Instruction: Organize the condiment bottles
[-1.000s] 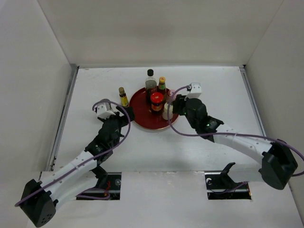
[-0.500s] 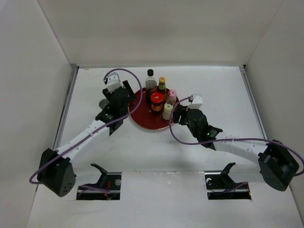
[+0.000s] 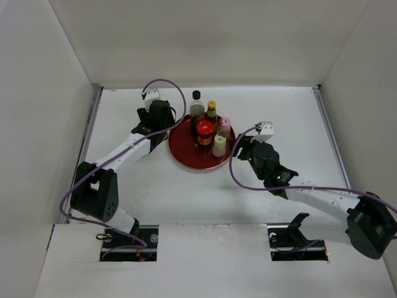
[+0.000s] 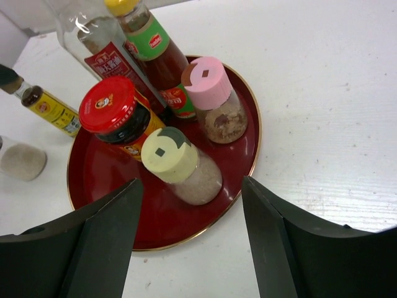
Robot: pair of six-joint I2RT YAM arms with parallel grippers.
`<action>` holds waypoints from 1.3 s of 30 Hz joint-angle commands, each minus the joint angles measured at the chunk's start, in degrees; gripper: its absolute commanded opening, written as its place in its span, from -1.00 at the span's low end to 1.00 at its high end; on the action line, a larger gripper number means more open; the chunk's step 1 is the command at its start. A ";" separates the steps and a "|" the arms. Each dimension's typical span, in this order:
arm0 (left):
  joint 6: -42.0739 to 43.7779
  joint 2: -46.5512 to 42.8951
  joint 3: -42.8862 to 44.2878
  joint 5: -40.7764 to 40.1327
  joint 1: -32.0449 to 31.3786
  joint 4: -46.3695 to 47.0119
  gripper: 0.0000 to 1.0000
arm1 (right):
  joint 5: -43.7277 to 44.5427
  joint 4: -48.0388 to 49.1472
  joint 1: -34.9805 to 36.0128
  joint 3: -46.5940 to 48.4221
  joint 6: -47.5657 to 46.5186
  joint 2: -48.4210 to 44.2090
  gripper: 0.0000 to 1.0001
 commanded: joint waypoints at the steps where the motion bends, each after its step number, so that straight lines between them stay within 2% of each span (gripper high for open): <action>1: 1.13 0.51 2.47 2.10 0.97 0.79 0.25 | 0.07 3.31 -0.27 -0.45 0.78 -1.18 0.43; 13: 2.89 5.52 2.73 -1.86 1.41 6.59 -0.05 | -0.20 3.83 -0.09 0.25 0.43 1.37 0.43; 18: 3.33 5.09 2.03 -2.38 1.32 7.91 -0.44 | -0.28 3.84 -0.09 0.34 0.25 1.81 0.42; 21: 3.76 3.42 1.42 -4.57 0.62 8.53 -0.59 | -0.29 3.84 -0.09 0.51 0.16 2.16 0.42; 30: 7.28 -7.12 -1.75 -9.94 -3.86 10.73 -0.62 | -0.29 3.84 -0.09 0.43 0.16 1.81 0.42; 39: 6.67 -7.84 -3.33 -9.59 -11.59 10.99 -0.62 | -0.29 3.84 -0.09 -0.01 0.25 0.76 0.42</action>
